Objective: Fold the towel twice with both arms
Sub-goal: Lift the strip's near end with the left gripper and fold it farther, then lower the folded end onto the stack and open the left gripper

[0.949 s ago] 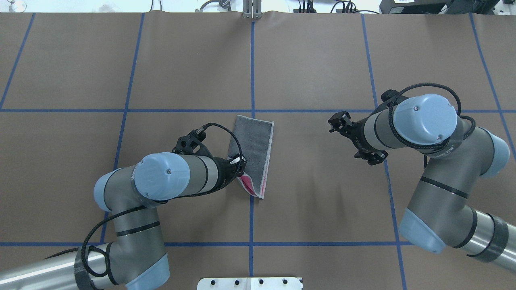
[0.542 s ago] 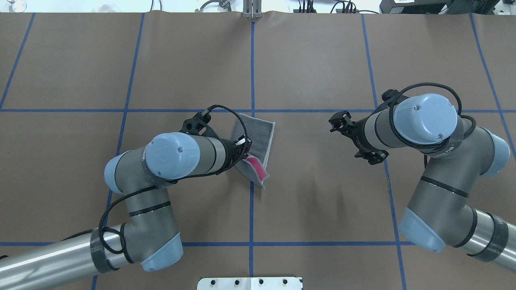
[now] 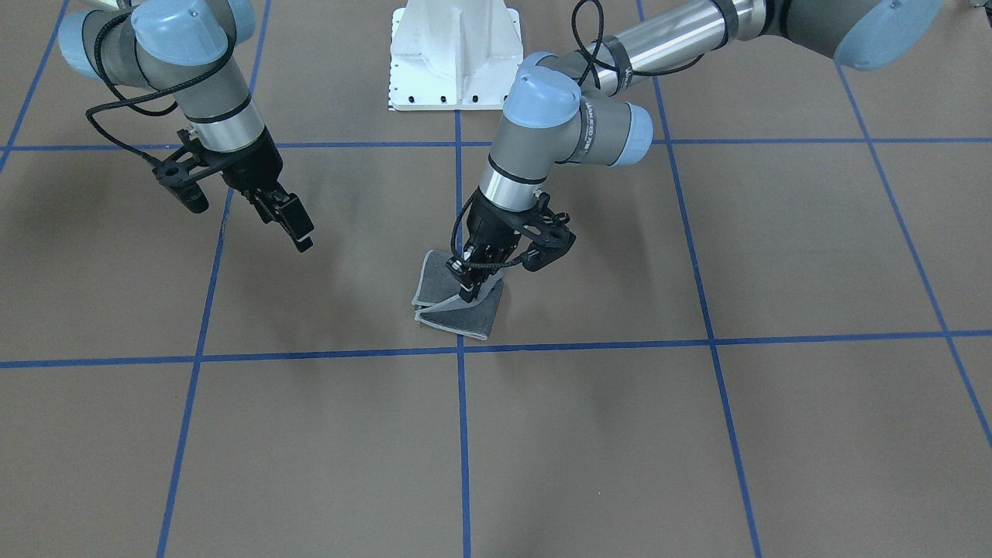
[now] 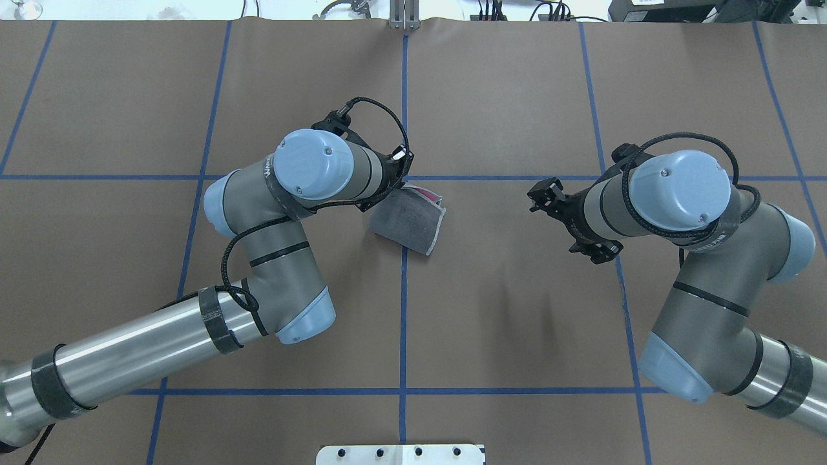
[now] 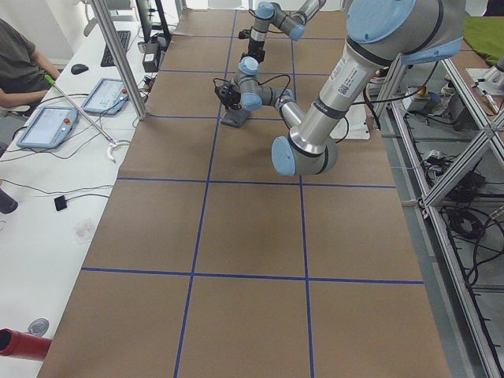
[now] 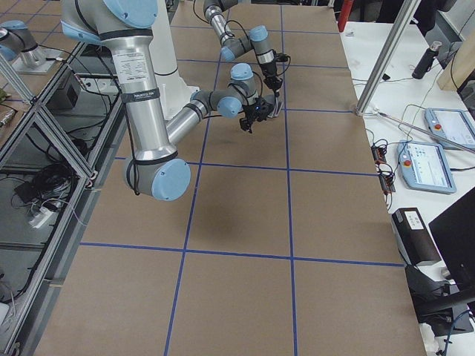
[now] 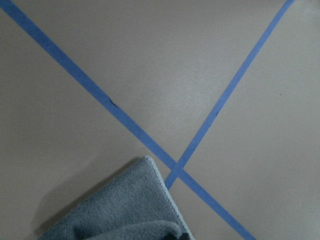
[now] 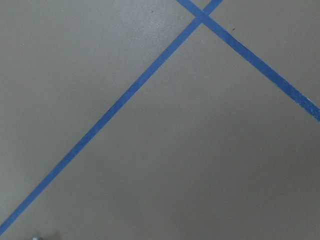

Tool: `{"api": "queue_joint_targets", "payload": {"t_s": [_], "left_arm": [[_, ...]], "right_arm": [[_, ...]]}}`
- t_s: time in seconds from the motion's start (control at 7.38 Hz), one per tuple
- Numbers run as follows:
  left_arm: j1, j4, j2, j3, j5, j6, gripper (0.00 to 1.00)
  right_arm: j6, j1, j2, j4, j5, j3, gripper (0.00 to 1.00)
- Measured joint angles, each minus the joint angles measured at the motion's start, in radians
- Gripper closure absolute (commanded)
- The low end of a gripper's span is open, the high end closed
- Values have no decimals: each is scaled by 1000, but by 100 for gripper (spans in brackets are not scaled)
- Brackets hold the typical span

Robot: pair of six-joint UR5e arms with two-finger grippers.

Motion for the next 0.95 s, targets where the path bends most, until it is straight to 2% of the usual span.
{"api": "queue_joint_targets", "payload": {"t_s": [0.14, 0.54, 0.95], "left_arm": [[-5, -11, -7, 17, -1, 0, 90], [-14, -20, -11, 47, -1, 5, 0], [-39, -21, -13, 65, -1, 68, 0]], "right_arm": [[0, 0, 0, 0, 0, 0, 0], [1, -1, 1, 0, -1, -1, 0], [2, -2, 3, 0, -2, -1, 0]]}}
